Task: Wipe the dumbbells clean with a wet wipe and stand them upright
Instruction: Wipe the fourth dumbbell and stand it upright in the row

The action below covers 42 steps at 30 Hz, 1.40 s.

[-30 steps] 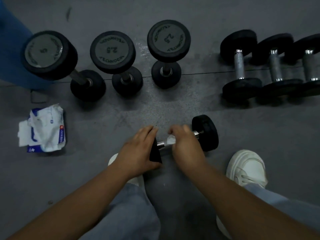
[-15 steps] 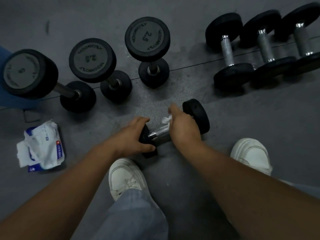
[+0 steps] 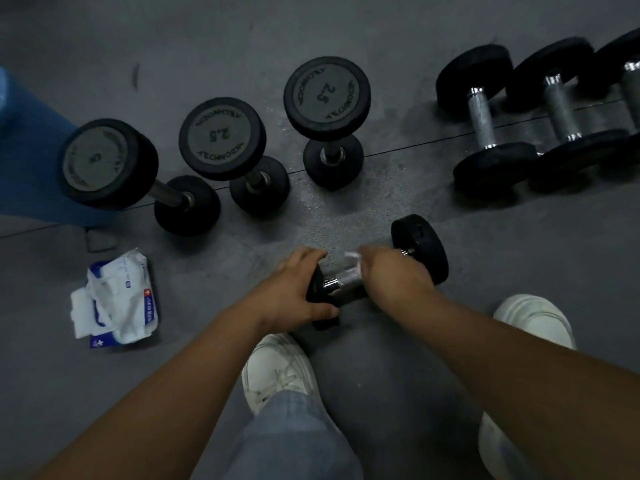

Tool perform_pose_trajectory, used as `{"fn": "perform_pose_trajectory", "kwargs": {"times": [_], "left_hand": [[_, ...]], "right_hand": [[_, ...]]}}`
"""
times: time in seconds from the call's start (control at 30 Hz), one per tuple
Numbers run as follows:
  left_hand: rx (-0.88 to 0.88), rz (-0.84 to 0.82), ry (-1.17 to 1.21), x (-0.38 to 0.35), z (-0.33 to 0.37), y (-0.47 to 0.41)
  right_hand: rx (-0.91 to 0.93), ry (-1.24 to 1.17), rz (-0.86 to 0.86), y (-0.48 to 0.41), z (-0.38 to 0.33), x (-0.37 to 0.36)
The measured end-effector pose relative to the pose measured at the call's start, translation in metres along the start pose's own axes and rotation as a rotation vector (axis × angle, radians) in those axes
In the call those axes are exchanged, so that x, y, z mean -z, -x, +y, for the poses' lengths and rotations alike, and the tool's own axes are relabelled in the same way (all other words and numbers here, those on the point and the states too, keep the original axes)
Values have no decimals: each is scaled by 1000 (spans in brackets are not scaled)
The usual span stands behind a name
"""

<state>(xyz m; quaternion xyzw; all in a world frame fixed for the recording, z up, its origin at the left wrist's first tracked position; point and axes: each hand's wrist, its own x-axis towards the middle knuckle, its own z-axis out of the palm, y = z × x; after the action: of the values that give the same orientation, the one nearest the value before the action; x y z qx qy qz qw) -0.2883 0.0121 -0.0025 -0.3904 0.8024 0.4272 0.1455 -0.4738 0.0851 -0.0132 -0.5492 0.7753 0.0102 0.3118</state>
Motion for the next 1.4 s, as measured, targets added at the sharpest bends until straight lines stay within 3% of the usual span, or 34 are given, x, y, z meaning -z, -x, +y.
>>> {"fn": "perform_pose_trajectory", "kwargs": {"times": [0.03,0.17,0.27,0.3,0.43,0.57,0.67,0.77,0.87,0.9,0.97,1.03,1.1,1.13,1.27,1.4], "left_hand": [[4,-2,9,0,0,0],[0,-7,10,0,-1,-2],[13,-11,4,1,-1,-2],[12,-11,4,1,-1,-2],[1,-3,0,1,2,-2],[-3,8,-3,0,2,0],[-2,11,9,0,0,-2],[-9,-5,43,3,-2,-6],[-3,-16,56,7,-3,-7],[-3,0,53,7,-4,-5],[-6,83,19,1,-7,4],[-27,283,-71,-13,-5,17],[-52,420,-138,-30,3,27],[-46,418,-164,-37,7,28],[41,290,-329,-37,11,20],[47,259,-310,-18,8,9]], "right_hand": [[-32,14,18,1,-2,2],[183,31,-113,11,-24,-10],[-94,83,-125,-17,-5,1],[-104,109,-131,-17,-7,3],[170,167,-128,9,-23,8],[76,106,-122,-4,-21,27],[100,-47,101,-4,-23,30],[61,155,126,7,-21,13],[302,278,30,23,-24,-10],[349,274,26,21,-20,-8],[257,277,47,13,-9,4],[174,275,75,14,-8,6],[313,300,25,20,-16,-4],[357,300,-5,20,-16,-6],[199,287,39,4,-6,6],[345,208,-56,-8,-17,17]]}}
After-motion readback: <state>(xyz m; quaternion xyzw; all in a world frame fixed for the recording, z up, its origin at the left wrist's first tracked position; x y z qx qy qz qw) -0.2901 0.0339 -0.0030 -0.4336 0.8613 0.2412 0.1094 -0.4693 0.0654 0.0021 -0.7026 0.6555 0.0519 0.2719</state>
